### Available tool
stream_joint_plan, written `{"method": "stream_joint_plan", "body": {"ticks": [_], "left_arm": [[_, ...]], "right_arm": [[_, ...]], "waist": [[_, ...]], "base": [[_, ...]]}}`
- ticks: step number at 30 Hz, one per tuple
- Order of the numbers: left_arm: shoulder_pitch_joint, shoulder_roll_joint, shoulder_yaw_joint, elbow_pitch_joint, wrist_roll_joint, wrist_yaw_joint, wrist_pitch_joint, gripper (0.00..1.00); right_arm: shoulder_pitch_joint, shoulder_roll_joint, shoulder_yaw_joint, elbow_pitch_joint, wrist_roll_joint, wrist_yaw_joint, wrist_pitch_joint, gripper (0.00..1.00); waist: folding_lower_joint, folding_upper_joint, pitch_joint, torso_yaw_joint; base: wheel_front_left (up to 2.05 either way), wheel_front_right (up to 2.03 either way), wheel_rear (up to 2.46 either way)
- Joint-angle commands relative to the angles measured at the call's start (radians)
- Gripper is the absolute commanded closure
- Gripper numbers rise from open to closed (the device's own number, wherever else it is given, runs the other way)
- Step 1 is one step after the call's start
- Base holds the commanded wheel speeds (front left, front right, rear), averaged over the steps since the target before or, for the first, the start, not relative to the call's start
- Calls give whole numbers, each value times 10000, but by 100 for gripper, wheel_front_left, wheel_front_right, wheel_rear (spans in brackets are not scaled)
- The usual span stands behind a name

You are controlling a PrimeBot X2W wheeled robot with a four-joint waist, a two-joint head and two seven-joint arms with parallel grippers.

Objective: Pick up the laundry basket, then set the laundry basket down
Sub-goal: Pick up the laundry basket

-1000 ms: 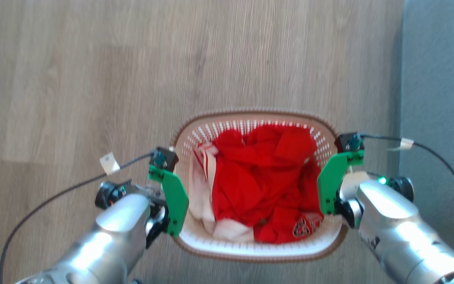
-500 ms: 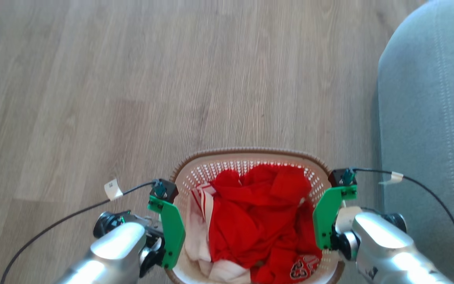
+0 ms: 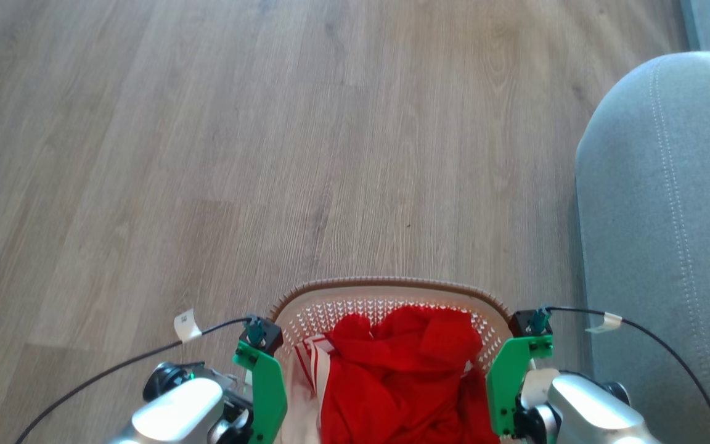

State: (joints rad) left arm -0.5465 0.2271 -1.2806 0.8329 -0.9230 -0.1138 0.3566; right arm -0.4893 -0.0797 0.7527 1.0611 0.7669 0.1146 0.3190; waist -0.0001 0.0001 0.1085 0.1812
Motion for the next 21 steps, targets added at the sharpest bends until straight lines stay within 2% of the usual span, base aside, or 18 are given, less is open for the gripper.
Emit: {"method": "stream_joint_plan", "body": {"ticks": [1, 21], "left_arm": [[-232, 22, 4, -529, 326, -168, 37, 100], [376, 346, 4, -1427, 632, -169, 635, 100]], "right_arm": [[-184, 294, 300, -561, -90, 161, -70, 100], [641, 294, -132, -906, -155, 161, 43, 100]], "waist": [[1, -1, -54, 25], [1, -1, -713, 85]], "base": [[0, 0, 0], [0, 0, 0]]}}
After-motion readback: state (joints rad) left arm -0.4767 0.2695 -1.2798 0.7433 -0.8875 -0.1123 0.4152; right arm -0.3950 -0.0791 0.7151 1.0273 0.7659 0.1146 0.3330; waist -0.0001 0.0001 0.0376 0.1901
